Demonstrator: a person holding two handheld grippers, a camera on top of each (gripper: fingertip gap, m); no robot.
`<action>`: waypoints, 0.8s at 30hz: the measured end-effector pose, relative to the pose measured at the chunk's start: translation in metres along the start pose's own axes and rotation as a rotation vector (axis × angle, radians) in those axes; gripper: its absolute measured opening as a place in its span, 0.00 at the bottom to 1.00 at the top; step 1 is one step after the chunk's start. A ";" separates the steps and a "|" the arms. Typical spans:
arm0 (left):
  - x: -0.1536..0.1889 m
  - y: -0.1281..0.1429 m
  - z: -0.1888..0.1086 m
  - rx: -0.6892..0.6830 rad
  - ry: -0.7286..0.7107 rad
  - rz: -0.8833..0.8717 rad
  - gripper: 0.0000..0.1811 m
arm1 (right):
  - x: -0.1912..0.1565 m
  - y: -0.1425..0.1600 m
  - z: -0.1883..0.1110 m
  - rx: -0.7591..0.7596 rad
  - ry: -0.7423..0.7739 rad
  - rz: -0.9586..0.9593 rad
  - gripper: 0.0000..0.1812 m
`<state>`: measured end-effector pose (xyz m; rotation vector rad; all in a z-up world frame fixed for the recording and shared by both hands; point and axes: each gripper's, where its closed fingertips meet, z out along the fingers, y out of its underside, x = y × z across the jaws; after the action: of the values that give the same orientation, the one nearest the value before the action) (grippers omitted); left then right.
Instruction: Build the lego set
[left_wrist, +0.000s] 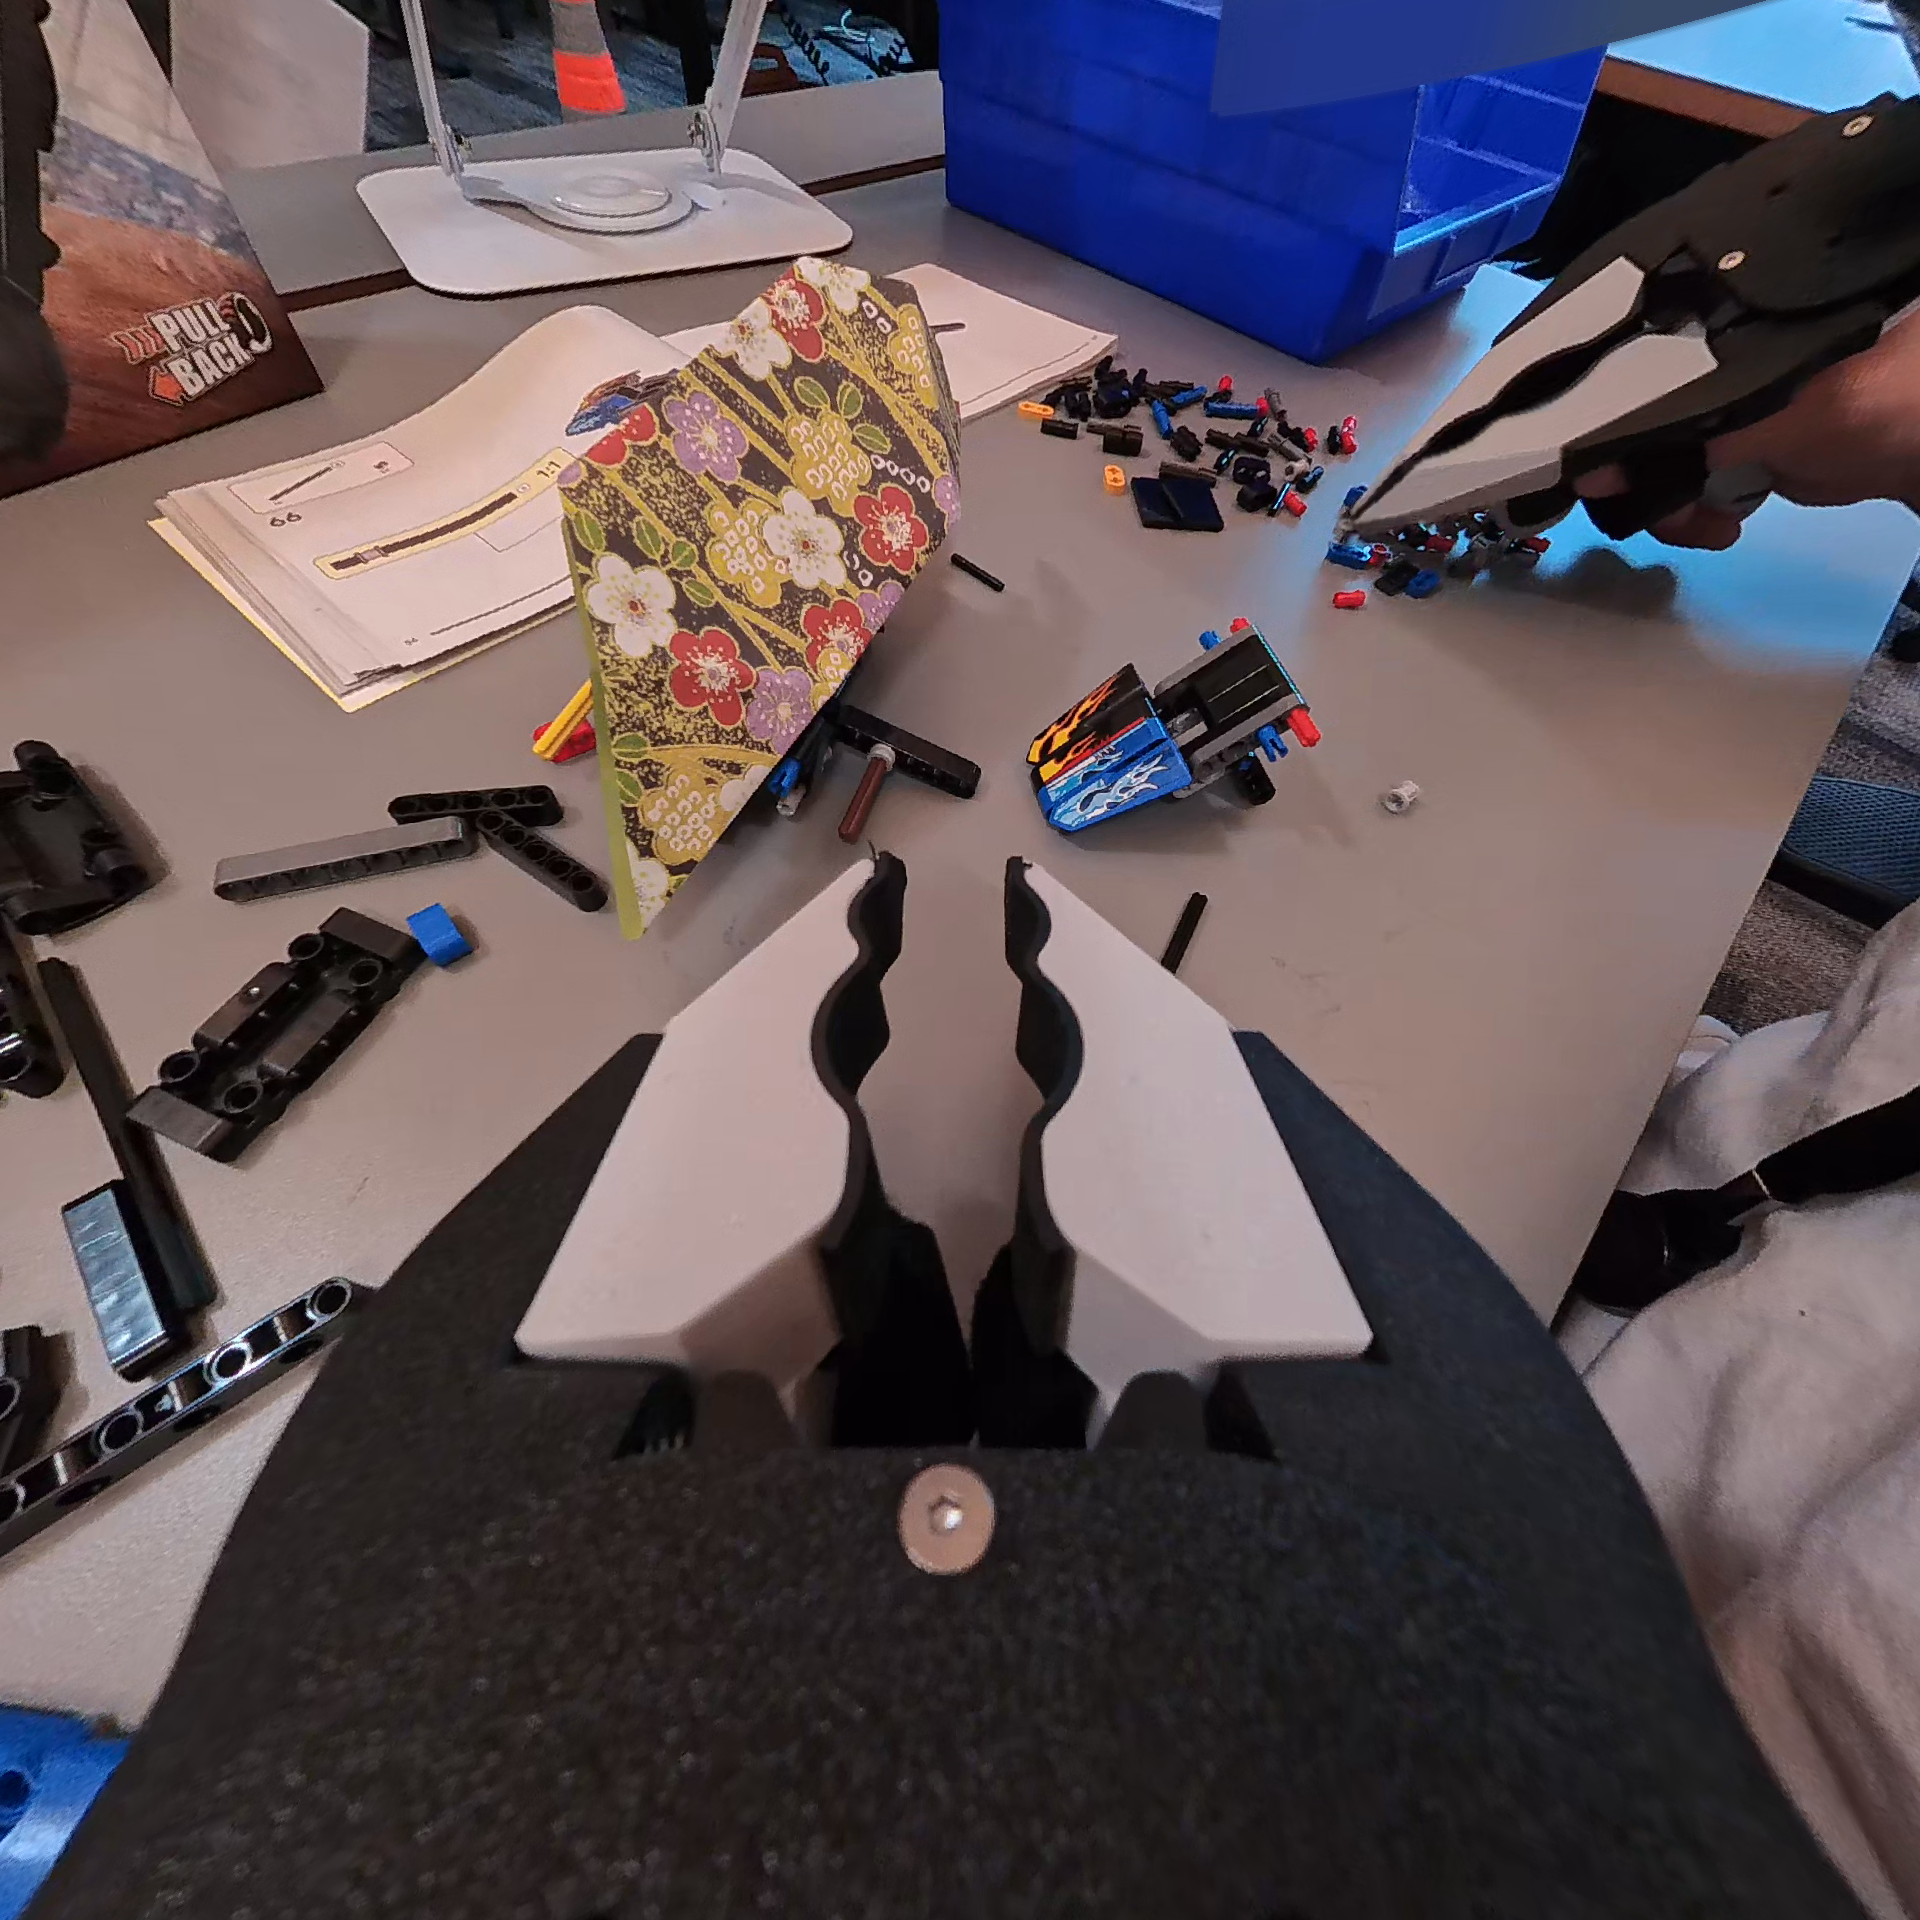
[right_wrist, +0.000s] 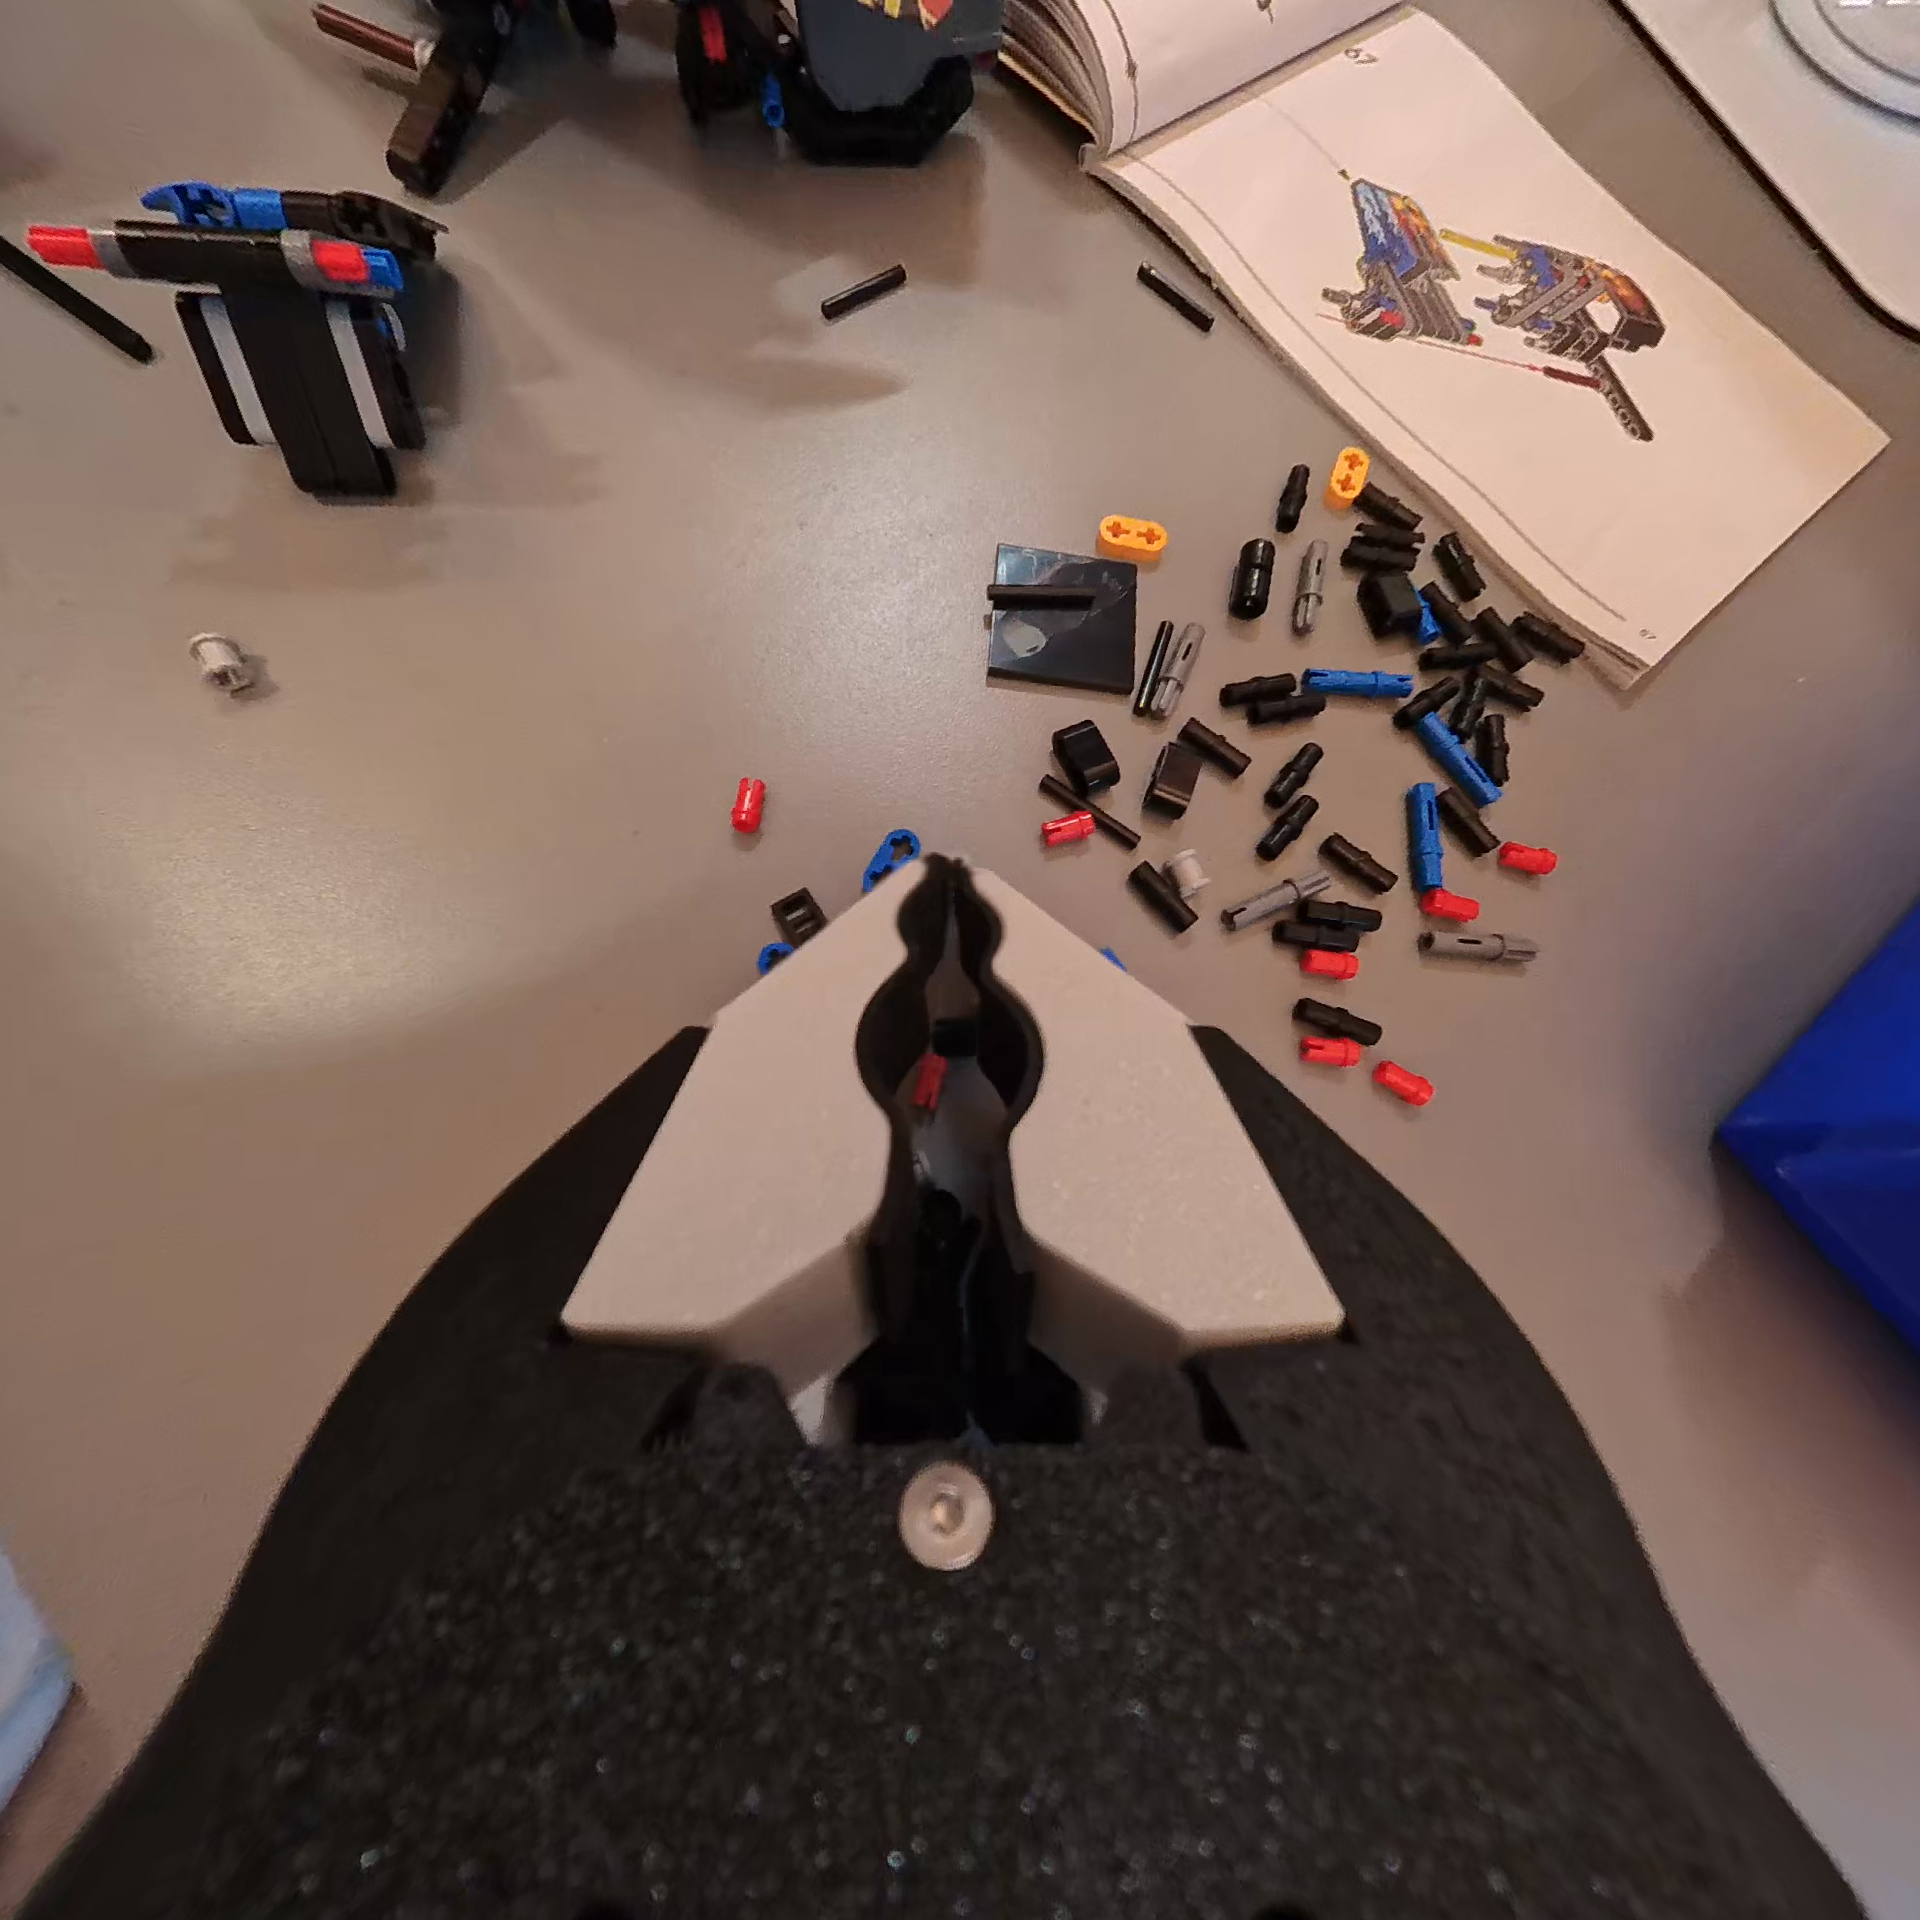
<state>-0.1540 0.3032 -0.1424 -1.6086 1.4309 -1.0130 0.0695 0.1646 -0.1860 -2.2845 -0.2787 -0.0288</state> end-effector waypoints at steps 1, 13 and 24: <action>0.000 0.000 0.000 0.001 0.000 0.000 0.10 | 0.000 0.000 0.000 0.001 0.002 -0.002 0.00; 0.001 -0.002 -0.001 0.009 0.003 0.001 0.09 | 0.002 0.004 0.005 -0.031 -0.018 -0.004 0.06; 0.001 -0.001 0.000 0.004 0.003 0.001 0.10 | -0.045 -0.037 -0.002 0.098 -0.144 -0.071 0.03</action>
<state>-0.1537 0.3026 -0.1413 -1.6034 1.4307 -1.0180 0.0177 0.1785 -0.1624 -2.1821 -0.4267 0.1110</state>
